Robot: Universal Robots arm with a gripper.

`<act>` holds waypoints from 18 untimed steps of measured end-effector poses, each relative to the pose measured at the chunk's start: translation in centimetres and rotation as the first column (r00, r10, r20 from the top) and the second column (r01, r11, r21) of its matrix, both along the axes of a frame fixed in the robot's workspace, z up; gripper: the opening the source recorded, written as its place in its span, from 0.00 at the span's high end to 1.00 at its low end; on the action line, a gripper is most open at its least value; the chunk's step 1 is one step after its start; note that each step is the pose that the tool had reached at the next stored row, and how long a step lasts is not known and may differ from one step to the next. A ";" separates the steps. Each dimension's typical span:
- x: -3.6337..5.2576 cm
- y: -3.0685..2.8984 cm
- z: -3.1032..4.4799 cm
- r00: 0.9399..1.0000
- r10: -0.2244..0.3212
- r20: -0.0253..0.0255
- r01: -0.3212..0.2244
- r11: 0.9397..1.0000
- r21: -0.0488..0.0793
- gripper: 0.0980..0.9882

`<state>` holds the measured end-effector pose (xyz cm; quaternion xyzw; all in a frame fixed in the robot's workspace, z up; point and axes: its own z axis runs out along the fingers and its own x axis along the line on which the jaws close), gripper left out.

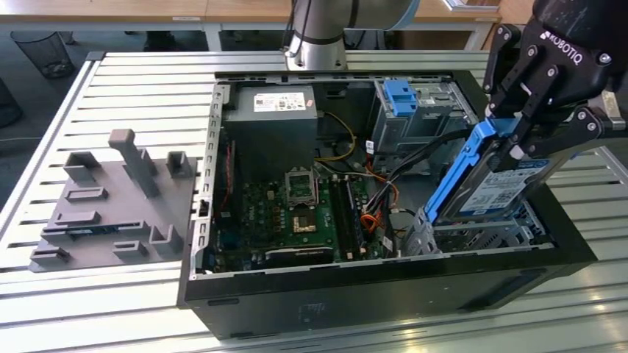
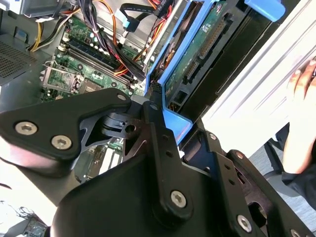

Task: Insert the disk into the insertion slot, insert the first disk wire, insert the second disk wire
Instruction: 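Insert the disk into the insertion slot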

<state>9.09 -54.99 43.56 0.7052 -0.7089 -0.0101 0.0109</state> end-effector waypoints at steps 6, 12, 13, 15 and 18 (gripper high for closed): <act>-0.01 0.00 -0.45 1.000 0.000 0.000 0.000 1.000 0.000 0.70; -0.01 0.00 -0.82 1.000 0.000 0.000 0.000 1.000 0.000 0.70; -0.01 0.00 -0.88 1.000 0.000 0.000 0.000 1.000 0.000 0.70; -0.01 0.00 -1.01 1.000 0.000 0.000 0.000 1.000 0.000 0.70; -0.02 0.00 -1.20 1.000 0.000 0.000 0.000 1.000 0.000 0.70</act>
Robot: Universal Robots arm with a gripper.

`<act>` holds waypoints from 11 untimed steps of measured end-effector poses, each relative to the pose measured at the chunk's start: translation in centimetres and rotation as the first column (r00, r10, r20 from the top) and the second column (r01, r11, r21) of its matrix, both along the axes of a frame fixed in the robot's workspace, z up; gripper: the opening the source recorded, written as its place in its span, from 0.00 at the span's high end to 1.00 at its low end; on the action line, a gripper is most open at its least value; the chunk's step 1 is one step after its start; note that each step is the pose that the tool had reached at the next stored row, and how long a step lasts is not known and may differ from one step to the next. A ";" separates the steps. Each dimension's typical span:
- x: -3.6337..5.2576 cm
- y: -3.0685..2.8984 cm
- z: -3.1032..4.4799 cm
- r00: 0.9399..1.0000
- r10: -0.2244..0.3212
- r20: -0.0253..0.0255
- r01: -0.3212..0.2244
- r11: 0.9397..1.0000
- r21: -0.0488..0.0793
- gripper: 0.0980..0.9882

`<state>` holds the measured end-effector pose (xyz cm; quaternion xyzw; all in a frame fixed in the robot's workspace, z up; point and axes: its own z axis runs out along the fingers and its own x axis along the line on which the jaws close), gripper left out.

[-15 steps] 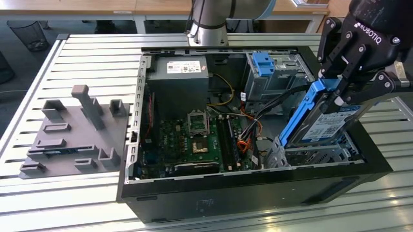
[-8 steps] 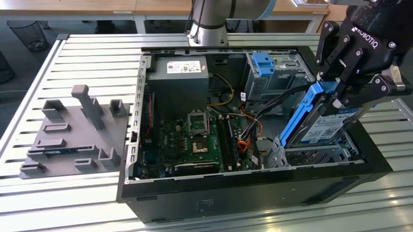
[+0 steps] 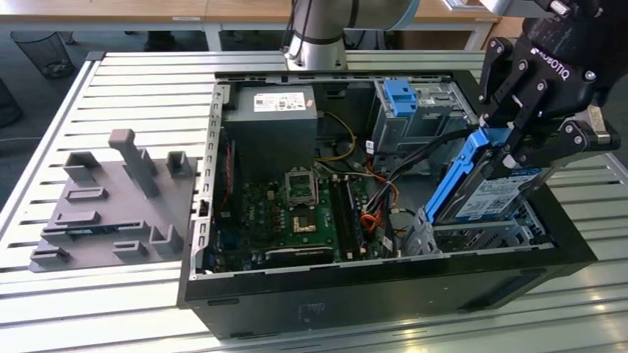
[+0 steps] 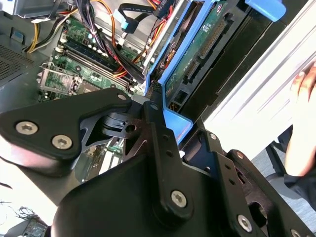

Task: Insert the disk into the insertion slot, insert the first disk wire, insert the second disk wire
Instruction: 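Insert the disk into the insertion slot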

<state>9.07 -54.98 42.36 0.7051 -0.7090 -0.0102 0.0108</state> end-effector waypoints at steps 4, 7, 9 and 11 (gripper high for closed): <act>0.00 0.00 -0.26 1.000 0.000 0.000 0.000 1.000 0.000 0.70; 0.00 0.00 -0.44 1.000 0.000 0.000 0.000 1.000 0.000 0.70; 0.00 0.00 -0.56 1.000 0.000 0.000 0.000 1.000 0.000 0.70; 0.00 0.00 -0.69 1.000 0.000 0.000 0.000 1.000 0.000 0.70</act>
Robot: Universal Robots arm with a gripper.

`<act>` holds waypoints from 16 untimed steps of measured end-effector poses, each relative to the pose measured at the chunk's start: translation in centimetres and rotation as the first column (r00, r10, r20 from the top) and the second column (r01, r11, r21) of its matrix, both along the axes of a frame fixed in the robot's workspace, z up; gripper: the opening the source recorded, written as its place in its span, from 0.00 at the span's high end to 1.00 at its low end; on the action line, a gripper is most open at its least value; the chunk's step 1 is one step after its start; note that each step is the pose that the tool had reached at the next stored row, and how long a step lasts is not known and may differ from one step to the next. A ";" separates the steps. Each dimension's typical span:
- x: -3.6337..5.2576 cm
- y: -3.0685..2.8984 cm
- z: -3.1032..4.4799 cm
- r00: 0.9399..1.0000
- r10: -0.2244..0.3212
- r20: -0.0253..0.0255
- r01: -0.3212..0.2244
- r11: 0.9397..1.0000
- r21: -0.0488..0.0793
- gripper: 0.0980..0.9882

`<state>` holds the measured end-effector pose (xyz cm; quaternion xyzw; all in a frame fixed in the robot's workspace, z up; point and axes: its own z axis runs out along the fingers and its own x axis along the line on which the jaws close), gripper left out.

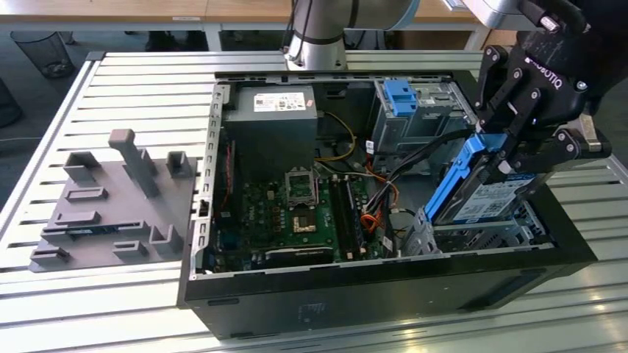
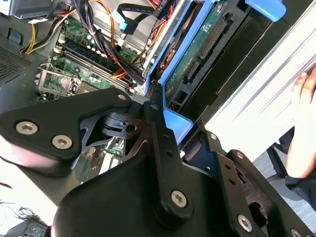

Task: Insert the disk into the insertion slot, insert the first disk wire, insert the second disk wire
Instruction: 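Insert the disk into the insertion slot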

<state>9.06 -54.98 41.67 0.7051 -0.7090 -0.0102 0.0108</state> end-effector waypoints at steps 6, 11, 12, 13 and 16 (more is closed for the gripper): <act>0.00 0.00 -0.37 1.000 0.000 0.000 0.000 1.000 0.000 0.70; 0.00 0.00 -0.63 1.000 0.000 0.000 0.000 1.000 0.000 0.70; 0.00 0.00 -0.69 1.000 0.000 0.000 0.000 1.000 0.000 0.70; -0.01 0.00 -0.73 1.000 0.000 0.000 0.000 1.000 0.000 0.70; -0.01 0.00 -0.89 1.000 0.000 0.000 0.000 1.000 0.000 0.70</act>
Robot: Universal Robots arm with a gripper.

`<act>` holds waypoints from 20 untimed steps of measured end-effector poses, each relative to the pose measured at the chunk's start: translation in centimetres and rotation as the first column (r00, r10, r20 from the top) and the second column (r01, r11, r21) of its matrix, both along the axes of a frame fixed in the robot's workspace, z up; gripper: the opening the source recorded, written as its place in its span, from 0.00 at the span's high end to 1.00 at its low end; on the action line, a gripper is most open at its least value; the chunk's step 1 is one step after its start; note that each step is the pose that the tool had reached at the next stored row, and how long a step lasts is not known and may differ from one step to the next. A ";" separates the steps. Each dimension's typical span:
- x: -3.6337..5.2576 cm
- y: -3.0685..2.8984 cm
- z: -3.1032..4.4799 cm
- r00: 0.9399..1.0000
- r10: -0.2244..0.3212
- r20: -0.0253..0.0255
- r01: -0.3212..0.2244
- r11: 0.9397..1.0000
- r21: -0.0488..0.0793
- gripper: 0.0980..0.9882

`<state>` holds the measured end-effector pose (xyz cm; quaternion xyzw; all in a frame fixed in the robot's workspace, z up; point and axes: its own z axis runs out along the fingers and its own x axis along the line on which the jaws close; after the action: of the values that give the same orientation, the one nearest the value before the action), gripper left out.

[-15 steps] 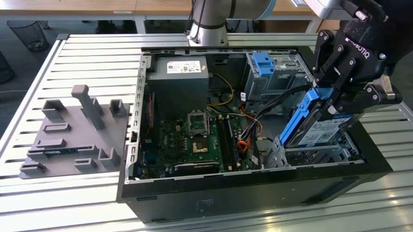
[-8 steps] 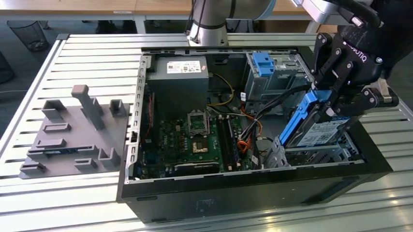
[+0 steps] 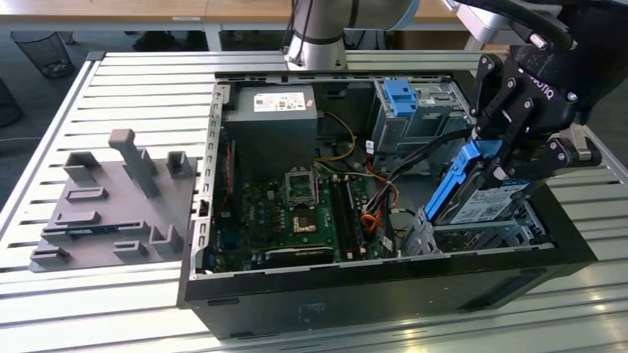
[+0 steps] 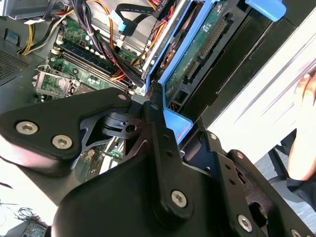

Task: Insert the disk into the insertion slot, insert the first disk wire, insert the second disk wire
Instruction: 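Insert the disk into the insertion slot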

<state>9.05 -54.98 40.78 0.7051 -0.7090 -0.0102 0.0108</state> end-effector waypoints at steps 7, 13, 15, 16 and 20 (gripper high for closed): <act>0.00 0.00 -0.42 1.000 0.000 0.000 0.000 1.000 0.000 0.70; 0.00 0.00 -0.84 1.000 0.000 0.000 0.000 1.000 0.000 0.70; 0.00 0.00 -0.98 1.000 0.000 0.000 0.000 1.000 0.000 0.70; 0.00 0.00 -1.05 1.000 0.000 0.000 0.000 1.000 0.000 0.70; 0.00 0.00 -1.33 1.000 0.000 0.000 0.000 1.000 0.000 0.70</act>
<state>9.05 -54.98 39.45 0.7051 -0.7090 -0.0102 0.0108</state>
